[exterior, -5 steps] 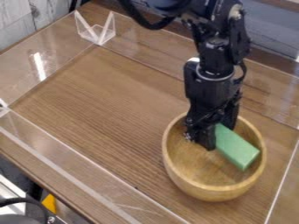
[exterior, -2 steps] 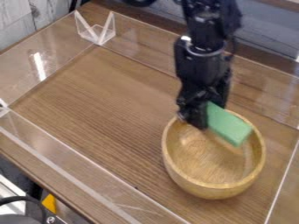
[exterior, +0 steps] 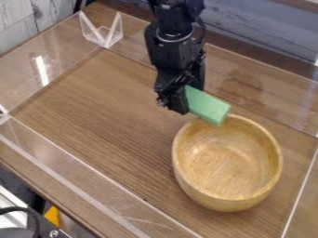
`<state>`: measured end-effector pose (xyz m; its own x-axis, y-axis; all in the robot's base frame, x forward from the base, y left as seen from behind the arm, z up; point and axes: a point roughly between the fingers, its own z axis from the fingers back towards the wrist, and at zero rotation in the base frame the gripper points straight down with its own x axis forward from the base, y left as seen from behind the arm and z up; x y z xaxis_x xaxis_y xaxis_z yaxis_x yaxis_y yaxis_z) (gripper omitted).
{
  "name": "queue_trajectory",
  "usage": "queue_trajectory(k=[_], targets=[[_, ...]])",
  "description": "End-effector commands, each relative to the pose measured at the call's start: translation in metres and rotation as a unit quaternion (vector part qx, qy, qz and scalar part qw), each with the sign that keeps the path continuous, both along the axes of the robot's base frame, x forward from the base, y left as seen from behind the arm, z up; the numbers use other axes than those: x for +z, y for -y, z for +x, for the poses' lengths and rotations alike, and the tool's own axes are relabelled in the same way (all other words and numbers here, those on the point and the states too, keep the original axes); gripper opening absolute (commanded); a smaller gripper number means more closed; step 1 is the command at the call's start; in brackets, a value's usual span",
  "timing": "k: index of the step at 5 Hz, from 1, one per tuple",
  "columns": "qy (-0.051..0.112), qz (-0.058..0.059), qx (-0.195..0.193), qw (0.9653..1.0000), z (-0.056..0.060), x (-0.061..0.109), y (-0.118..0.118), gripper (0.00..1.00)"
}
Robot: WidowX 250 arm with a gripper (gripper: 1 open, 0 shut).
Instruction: Remove the green block from inside the brown bowl and put it on the table
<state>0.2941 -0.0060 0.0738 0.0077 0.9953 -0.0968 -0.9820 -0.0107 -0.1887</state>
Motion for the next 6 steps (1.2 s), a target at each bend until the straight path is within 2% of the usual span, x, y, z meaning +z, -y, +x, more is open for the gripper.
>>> queue_trajectory(k=[1, 3, 4, 6], targets=[[0.020, 0.009, 0.052, 0.9984, 0.004, 0.008, 0.002, 0.00], [0.026, 0.013, 0.029, 0.9992, 0.006, 0.021, 0.019, 0.00], [0.029, 0.016, 0.018, 0.9993, 0.011, 0.014, 0.018, 0.00], [0.037, 0.030, 0.006, 0.9988, 0.020, 0.007, 0.010, 0.00]])
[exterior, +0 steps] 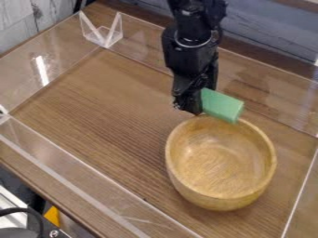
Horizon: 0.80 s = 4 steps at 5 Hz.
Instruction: Remove the green block from inside the brown bowl and put it on the table
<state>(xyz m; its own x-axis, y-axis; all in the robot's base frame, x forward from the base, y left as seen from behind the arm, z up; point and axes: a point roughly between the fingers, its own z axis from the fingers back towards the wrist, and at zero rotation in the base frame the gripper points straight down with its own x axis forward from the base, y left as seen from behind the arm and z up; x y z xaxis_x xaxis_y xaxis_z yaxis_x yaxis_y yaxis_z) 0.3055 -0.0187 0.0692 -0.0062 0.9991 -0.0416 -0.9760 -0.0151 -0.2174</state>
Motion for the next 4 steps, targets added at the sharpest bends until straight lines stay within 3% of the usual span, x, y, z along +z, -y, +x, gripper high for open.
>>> queue_trajectory(k=[1, 2, 4], targets=[[0.024, 0.007, -0.001, 0.9997, 0.0130, 0.0087, -0.0066, 0.00], [0.024, 0.020, -0.032, 0.9990, 0.0170, 0.0051, -0.0056, 0.00], [0.023, 0.043, -0.062, 0.9969, 0.0149, 0.0132, -0.0050, 0.00]])
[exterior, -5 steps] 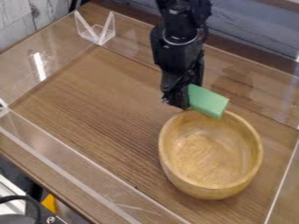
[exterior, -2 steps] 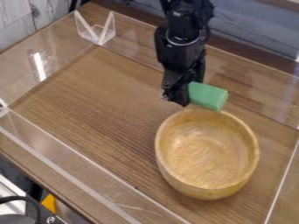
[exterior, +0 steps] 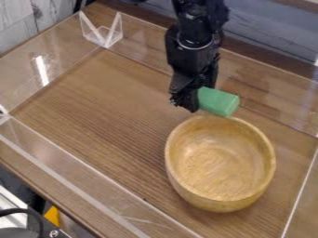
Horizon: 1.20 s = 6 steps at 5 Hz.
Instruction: Remove the green block from inside the brown bowl and put it on the table
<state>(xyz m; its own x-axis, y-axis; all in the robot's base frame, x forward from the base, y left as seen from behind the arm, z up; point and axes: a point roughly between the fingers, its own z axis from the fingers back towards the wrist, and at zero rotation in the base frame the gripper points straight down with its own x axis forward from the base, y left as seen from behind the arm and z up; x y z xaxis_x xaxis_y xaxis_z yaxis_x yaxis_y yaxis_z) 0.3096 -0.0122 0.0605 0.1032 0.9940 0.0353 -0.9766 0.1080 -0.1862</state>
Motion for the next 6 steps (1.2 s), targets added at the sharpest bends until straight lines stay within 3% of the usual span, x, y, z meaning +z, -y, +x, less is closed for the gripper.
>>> queue_trajectory(k=[1, 2, 4, 5, 6], targets=[[0.036, 0.011, -0.061, 0.9974, 0.016, 0.022, 0.000, 0.00], [0.035, 0.018, -0.106, 0.9936, 0.020, 0.021, -0.001, 0.00], [0.030, 0.031, -0.141, 0.9890, 0.024, -0.004, 0.003, 0.00], [0.028, 0.037, -0.188, 0.9812, 0.022, 0.003, 0.009, 0.00], [0.028, 0.041, -0.215, 0.9755, 0.020, 0.009, 0.014, 0.00]])
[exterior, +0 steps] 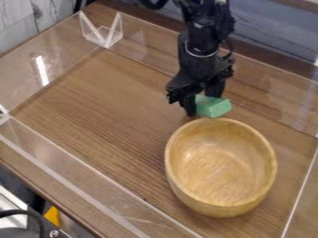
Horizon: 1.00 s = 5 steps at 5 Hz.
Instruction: Remove the green block from inside the brown bowl and put it on the table
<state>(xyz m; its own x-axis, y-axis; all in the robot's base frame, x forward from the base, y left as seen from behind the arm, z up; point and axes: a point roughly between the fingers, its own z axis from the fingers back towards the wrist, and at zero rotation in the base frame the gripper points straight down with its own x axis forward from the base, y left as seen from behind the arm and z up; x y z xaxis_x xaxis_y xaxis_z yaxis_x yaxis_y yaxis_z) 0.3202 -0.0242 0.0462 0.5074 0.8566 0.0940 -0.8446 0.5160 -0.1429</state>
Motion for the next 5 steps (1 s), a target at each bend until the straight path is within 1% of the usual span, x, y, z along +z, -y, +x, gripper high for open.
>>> queue_trajectory(k=[1, 3, 5], targets=[[0.041, -0.001, 0.003, 0.9992, 0.010, 0.029, 0.000, 0.00], [0.043, 0.003, 0.011, 0.9990, 0.010, 0.041, -0.005, 0.00], [0.040, 0.010, -0.003, 0.9991, 0.004, 0.041, -0.008, 0.00]])
